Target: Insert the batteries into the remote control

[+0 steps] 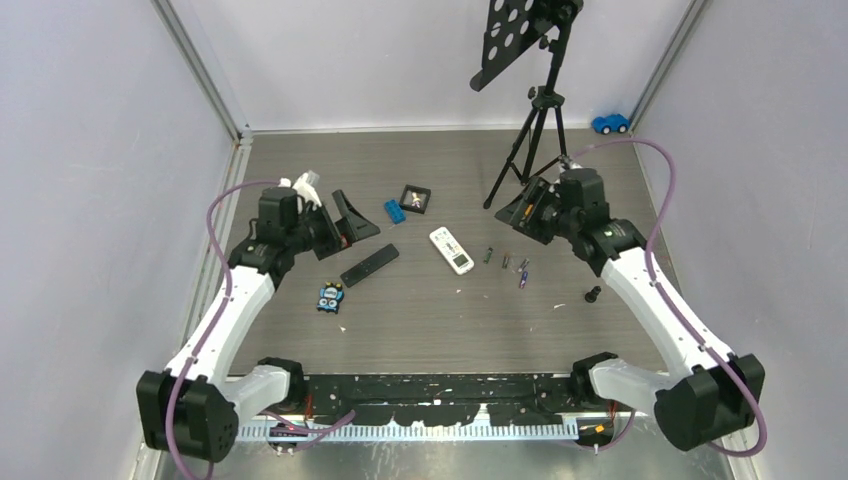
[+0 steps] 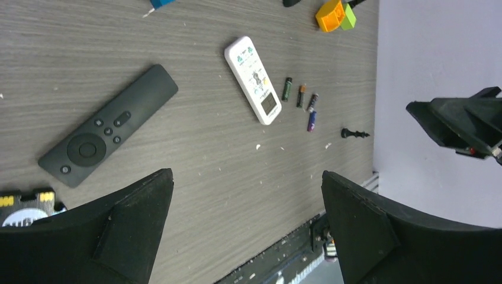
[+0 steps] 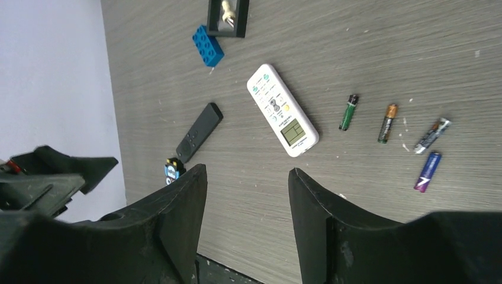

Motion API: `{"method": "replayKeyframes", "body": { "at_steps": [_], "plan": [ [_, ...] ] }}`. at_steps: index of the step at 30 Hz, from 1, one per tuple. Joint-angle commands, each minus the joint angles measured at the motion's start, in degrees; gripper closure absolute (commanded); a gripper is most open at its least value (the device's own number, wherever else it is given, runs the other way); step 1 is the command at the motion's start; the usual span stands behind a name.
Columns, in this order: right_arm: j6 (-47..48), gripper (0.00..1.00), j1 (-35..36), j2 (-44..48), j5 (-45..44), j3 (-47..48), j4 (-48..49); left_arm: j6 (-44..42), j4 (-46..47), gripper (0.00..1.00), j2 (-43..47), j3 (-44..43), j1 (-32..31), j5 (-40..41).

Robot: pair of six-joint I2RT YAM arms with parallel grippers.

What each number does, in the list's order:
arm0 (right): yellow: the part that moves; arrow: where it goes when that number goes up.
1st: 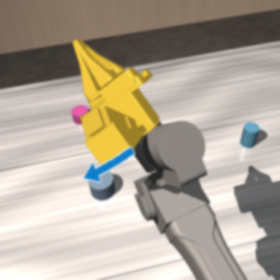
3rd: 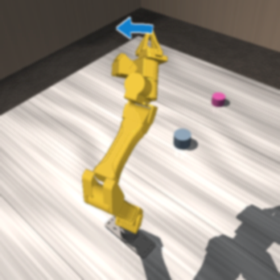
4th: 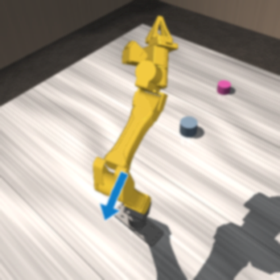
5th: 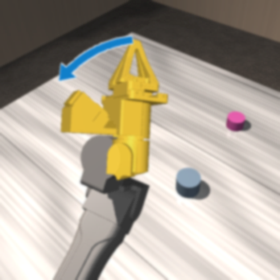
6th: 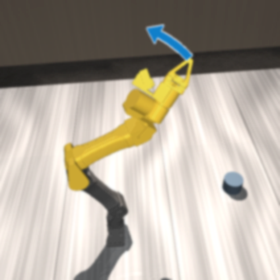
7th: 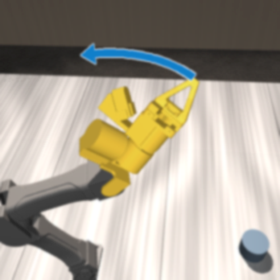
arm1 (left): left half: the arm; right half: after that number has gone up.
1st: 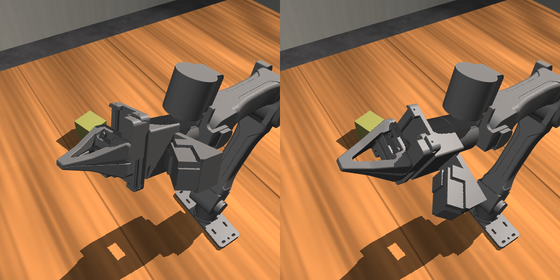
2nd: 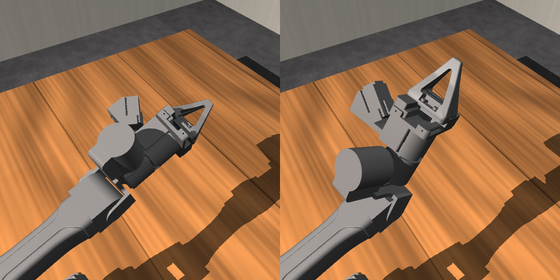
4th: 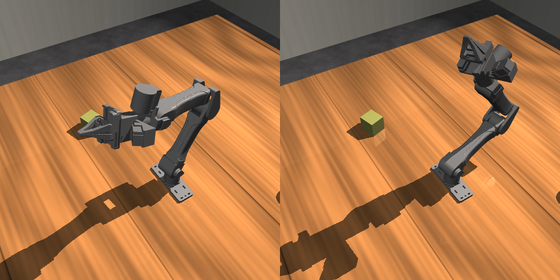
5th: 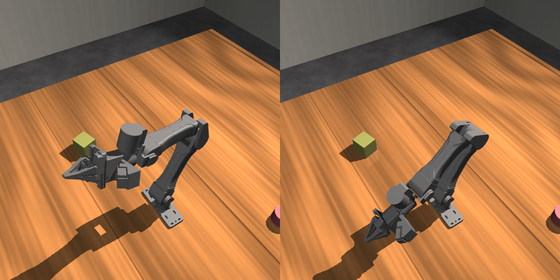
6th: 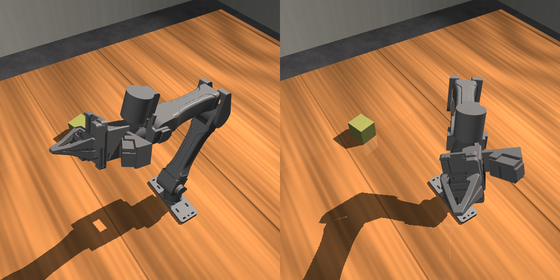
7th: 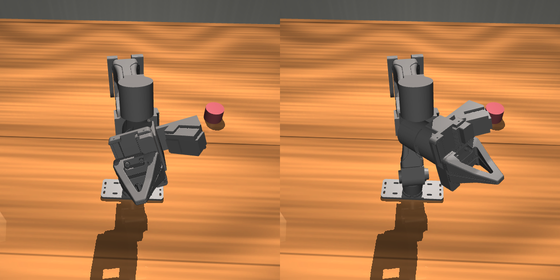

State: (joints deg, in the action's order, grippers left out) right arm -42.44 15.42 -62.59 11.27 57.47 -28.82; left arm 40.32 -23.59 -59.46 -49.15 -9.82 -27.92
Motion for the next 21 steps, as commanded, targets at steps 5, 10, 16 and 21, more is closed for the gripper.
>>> {"method": "replayKeyframes", "body": {
  "at_steps": [5,10,16,21],
  "plan": [
    [-3.22,0.42,9.81,-4.27,-9.75,-1.37,6.82,1.73,7.73,0.09,-9.23,-1.11,-5.63,16.65],
    [-3.88,0.42,11.43,-6.70,-12.50,-2.34,7.71,3.41,9.38,0.16,-20.09,-5.99,-9.42,28.00],
    [0.22,0.39,12.27,-10.75,-13.66,-2.56,6.55,1.77,6.89,0.17,-28.52,-8.91,-13.79,32.06],
    [7.09,0.30,14.39,-16.10,-12.12,-1.22,6.35,1.61,10.13,0.17,-29.87,-7.65,-15.22,26.60]
  ]
}}
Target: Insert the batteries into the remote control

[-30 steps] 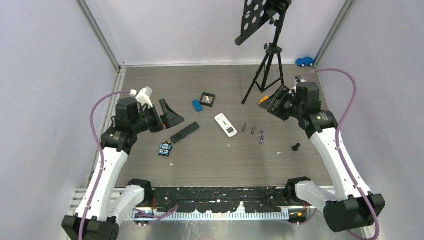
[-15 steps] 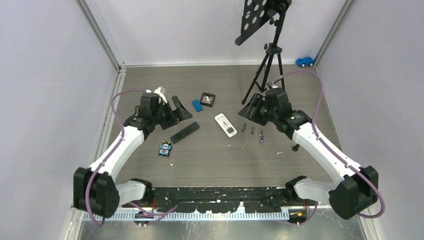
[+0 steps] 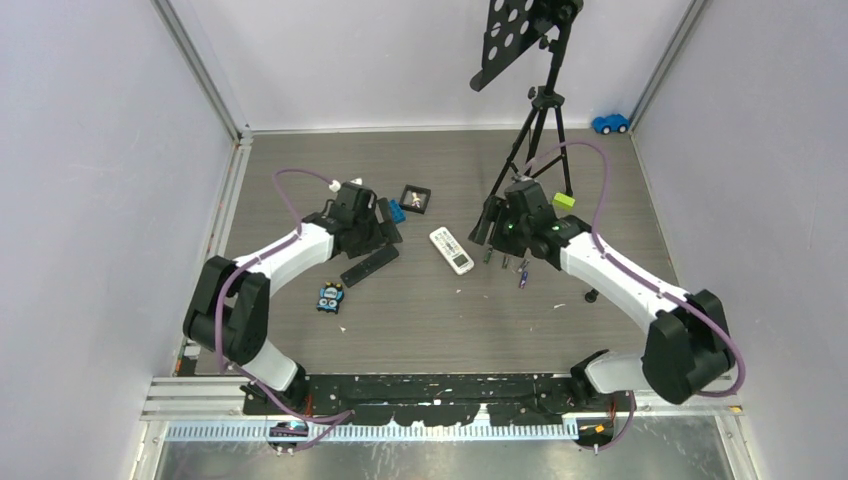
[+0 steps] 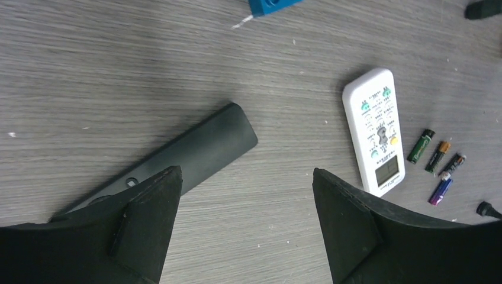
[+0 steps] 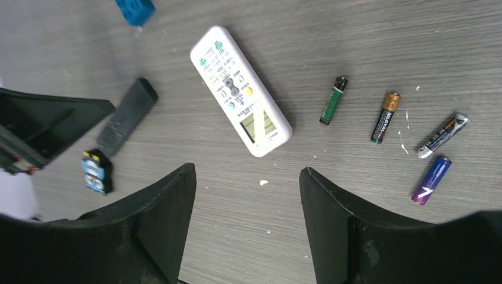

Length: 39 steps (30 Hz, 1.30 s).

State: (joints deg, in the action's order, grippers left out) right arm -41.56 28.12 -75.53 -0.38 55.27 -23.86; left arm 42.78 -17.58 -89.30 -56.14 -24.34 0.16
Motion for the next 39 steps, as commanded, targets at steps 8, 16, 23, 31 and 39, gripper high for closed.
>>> {"method": "replayKeyframes", "body": {
  "at_steps": [8,16,23,31,39],
  "plan": [
    [17.89,0.24,6.26,-15.04,-5.46,6.85,1.96,-1.22,3.82,0.17,1.82,-0.89,-0.71,2.13],
    [29.78,0.15,9.67,-27.38,-9.34,18.71,-2.85,-0.59,-1.05,0.14,6.45,0.27,-0.37,2.26],
    [33.99,0.11,9.67,-33.90,-8.04,24.10,-5.06,-1.35,-1.48,0.14,9.71,2.40,0.89,-2.52],
    [34.38,0.12,9.59,-40.26,-5.34,30.50,-10.41,-2.26,0.58,0.11,12.66,4.04,2.14,-5.88],
    [29.99,0.35,9.35,-43.07,-4.34,32.12,-10.23,-2.35,2.88,0.09,13.92,5.84,2.45,-8.17]
  ]
}}
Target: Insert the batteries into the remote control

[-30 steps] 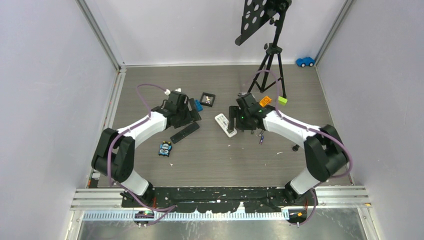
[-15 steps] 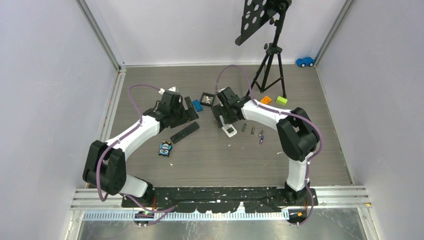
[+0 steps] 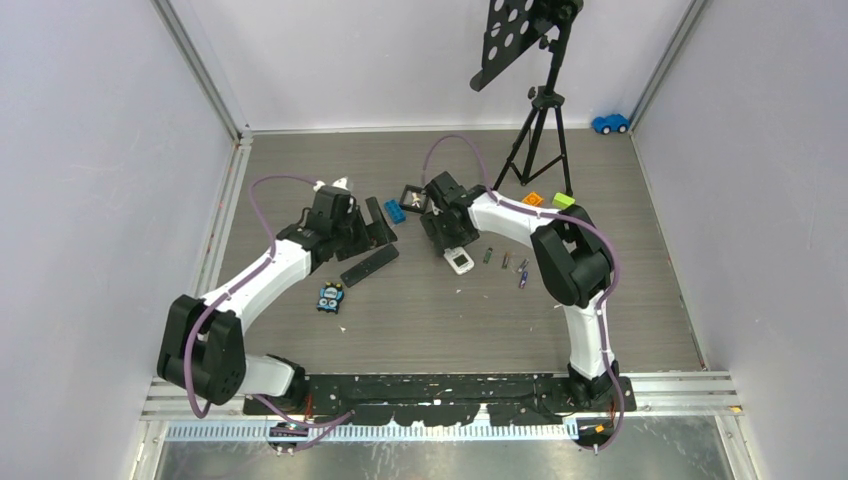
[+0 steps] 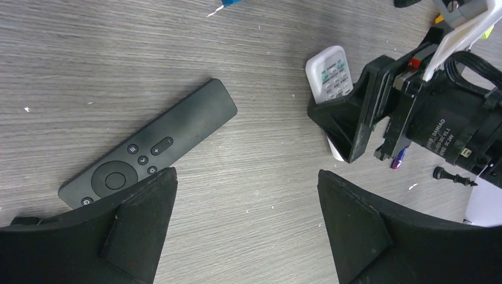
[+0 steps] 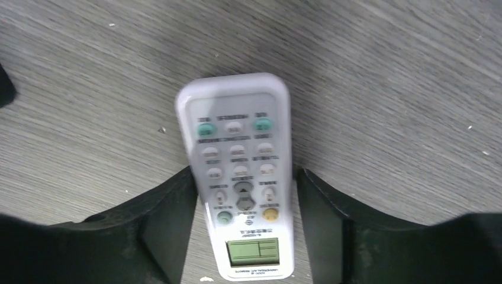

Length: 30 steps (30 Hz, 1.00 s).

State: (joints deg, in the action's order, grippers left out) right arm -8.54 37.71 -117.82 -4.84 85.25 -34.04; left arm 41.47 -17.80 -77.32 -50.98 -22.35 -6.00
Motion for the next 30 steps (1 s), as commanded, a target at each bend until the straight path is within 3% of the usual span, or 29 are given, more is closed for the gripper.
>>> {"method": "replayKeyframes", "body": {
  "at_steps": [1,4,8,12,20,30],
  "plan": [
    [-3.91,0.41,-0.27,-0.48,0.11,1.74,0.68,-1.04,3.17,0.09,2.10,0.70,0.46,-2.16],
    [-6.65,0.54,-0.32,2.56,0.25,-1.05,4.22,-1.04,3.21,0.09,3.00,0.86,0.62,-2.63],
    [-10.94,0.60,-0.29,10.41,2.37,-7.67,12.95,-0.96,3.28,0.08,5.00,1.21,0.77,-3.38],
    [-18.92,0.60,-0.27,19.89,7.63,-15.52,23.89,-1.12,4.73,0.09,7.49,2.08,1.03,-6.75],
    [-41.68,0.60,-0.23,35.37,9.95,-31.87,50.65,-1.83,9.37,0.10,12.11,3.46,1.04,-22.92],
    [-61.43,0.59,-0.45,41.75,13.35,-38.90,71.31,13.23,24.96,0.03,17.22,5.14,1.01,-39.19]
  ]
}}
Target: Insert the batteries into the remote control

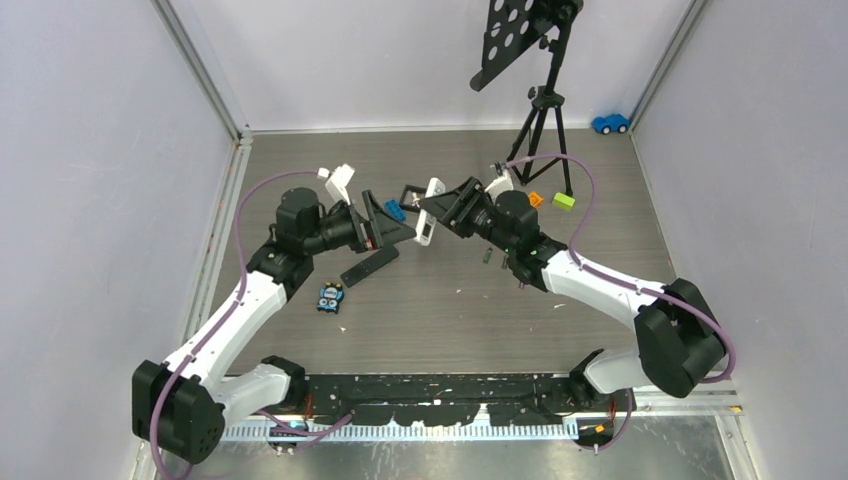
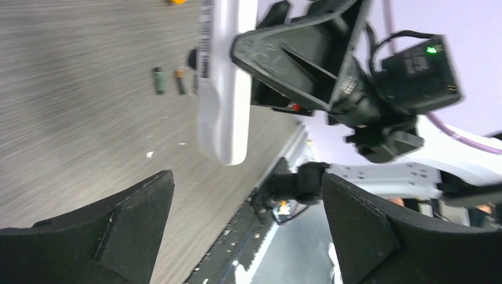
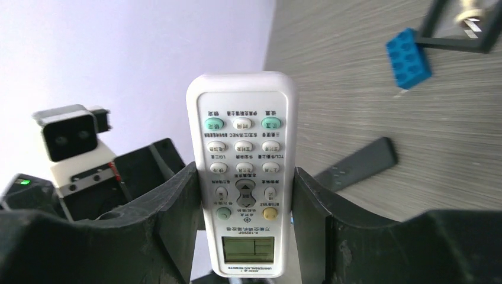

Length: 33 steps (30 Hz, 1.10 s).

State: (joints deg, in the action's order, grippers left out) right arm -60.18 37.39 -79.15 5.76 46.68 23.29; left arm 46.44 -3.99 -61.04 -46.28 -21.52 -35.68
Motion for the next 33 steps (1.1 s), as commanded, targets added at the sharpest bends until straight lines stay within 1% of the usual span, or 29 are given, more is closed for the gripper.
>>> {"method": "replayKeyframes", "body": {
  "at_steps": [1,4,7,10,11,13,17,19,25,27,28,29,30,31,32,33],
  "plan": [
    [-11.04,0.59,-0.12,3.31,3.32,-0.55,15.53,9.60,11.45,0.02,0.44,0.00,0.18,-10.62],
    [-13.96,0.58,-0.12,3.74,4.91,-1.48,20.69,13.41,12.11,0.03,-1.66,-1.17,0.16,-12.77],
    [-15.41,0.58,-0.12,3.52,6.77,-1.37,23.38,17.83,16.19,0.05,-3.26,-0.42,0.16,-14.08],
    [-16.53,0.58,-0.12,2.63,8.29,-1.33,25.92,24.53,23.96,0.09,-4.88,1.02,0.16,-15.56],
    [-16.74,0.58,-0.13,2.33,8.55,-1.39,26.66,26.94,28.24,0.11,-5.45,1.51,0.16,-16.05],
    [-17.16,0.58,-0.12,1.80,9.12,-1.58,27.88,30.86,33.27,0.11,-6.51,2.45,0.16,-16.43],
    [-17.72,0.58,-0.12,0.69,10.11,-1.47,30.24,35.98,40.63,0.13,-8.62,3.58,0.16,-16.92],
    [-18.05,0.58,-0.12,0.09,10.48,-1.46,31.13,37.41,42.59,0.17,-9.45,3.65,0.16,-17.13],
    [-18.61,0.56,-0.20,-1.55,11.00,-1.71,32.91,37.36,43.86,0.48,-10.65,3.15,0.07,-17.89],
    [-18.44,0.53,-0.36,-1.55,11.38,-1.72,32.41,36.36,44.11,0.65,-11.14,2.92,0.07,-18.44],
    [-18.23,0.46,-0.57,-1.50,11.84,-1.76,32.00,35.58,44.13,0.75,-11.33,2.68,0.07,-18.72],
    [-17.84,0.37,-0.89,-1.23,12.26,-2.21,31.96,34.26,43.77,0.87,-11.54,2.41,0.15,-19.24],
    [-17.45,0.26,-1.17,-0.57,12.10,-2.94,32.02,32.74,42.76,0.96,-11.60,2.04,0.16,-19.73],
    [-16.82,0.16,-1.50,0.26,11.42,-3.93,31.62,30.19,41.42,1.00,-11.72,1.24,0.24,-20.31],
    [-16.28,0.10,-2.08,1.30,11.13,-4.59,29.62,26.53,38.73,1.00,-11.54,0.44,0.18,-20.87],
    [-15.68,0.07,-3.06,2.34,11.54,-4.70,26.83,22.48,34.53,1.00,-10.92,-0.49,0.16,-20.89]
  ]
}}
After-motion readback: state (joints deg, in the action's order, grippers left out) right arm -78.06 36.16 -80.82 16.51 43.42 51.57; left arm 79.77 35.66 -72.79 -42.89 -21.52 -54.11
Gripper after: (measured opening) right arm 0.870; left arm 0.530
